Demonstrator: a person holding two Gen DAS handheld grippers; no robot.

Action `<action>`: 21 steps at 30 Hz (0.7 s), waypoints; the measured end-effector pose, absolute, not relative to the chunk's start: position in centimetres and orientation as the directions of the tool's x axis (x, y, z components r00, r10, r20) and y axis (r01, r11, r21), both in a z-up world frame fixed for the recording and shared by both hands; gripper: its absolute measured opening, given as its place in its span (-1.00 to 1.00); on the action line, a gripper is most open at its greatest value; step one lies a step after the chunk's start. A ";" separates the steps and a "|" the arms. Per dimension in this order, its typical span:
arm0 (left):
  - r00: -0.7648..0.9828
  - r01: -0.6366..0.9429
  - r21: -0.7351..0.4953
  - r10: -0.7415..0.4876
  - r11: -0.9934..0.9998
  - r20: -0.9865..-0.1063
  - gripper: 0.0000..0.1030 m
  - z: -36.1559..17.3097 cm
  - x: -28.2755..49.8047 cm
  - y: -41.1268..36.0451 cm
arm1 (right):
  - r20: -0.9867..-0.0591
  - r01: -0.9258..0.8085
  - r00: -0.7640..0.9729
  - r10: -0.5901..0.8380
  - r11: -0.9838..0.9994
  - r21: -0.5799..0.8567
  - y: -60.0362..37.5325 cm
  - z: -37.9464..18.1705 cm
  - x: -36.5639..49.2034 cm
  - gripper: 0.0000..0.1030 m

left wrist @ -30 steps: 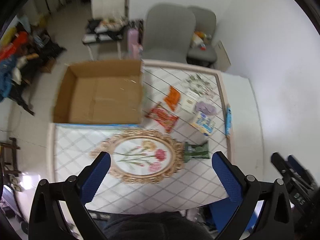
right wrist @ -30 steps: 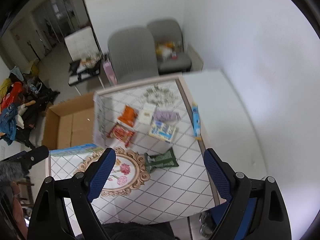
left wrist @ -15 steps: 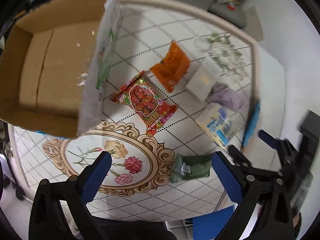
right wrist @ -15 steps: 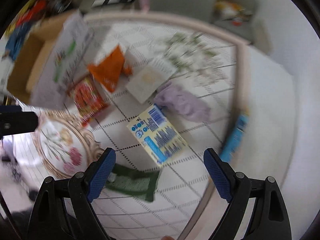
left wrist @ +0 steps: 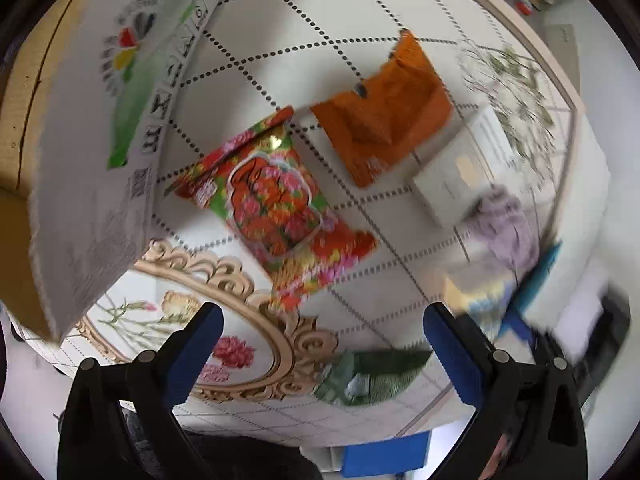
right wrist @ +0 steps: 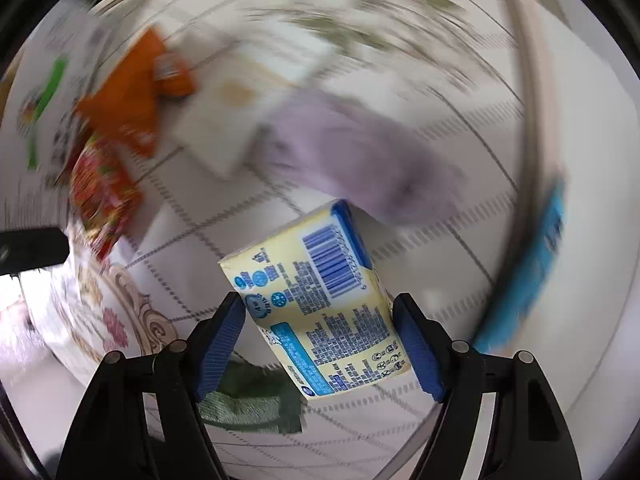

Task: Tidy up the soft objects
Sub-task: 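Grasp the red-green snack bag with left tool while right tool grasps yellow carton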

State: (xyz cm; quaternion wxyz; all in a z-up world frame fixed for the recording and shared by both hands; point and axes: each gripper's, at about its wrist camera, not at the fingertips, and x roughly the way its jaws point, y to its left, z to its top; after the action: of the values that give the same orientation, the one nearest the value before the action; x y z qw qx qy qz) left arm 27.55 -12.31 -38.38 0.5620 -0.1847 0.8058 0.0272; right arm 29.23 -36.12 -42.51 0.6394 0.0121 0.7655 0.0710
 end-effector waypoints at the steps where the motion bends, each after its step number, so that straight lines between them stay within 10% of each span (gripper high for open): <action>1: -0.302 -0.331 -0.152 -0.257 0.931 -0.918 0.99 -38.7 27.9 -12.5 | -0.976 -0.042 -0.177 0.125 0.990 0.134 -36.7 -42.5 29.0 0.49; 6: -0.331 -0.308 -0.055 -0.161 0.950 -0.930 0.97 -41.2 29.4 -13.9 | -0.964 0.056 -0.178 0.195 0.981 0.188 -38.1 -43.4 27.6 0.50; 13: -0.269 -0.139 0.061 0.021 0.988 -0.963 0.24 -41.5 28.7 -14.8 | -0.960 0.120 -0.198 0.200 0.977 0.178 -38.8 -42.6 27.0 0.48; 21: -0.279 0.108 0.009 0.040 0.994 -0.959 0.22 -41.1 24.0 -16.5 | -0.963 0.088 -0.232 0.138 0.989 0.121 -35.8 -43.6 26.1 0.48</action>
State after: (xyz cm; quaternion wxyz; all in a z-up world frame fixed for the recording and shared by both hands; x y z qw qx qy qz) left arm 24.05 -16.55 -41.08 0.5985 0.0462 0.7993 -0.0287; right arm 26.05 -35.79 -43.60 0.6153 0.0722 0.7847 0.0204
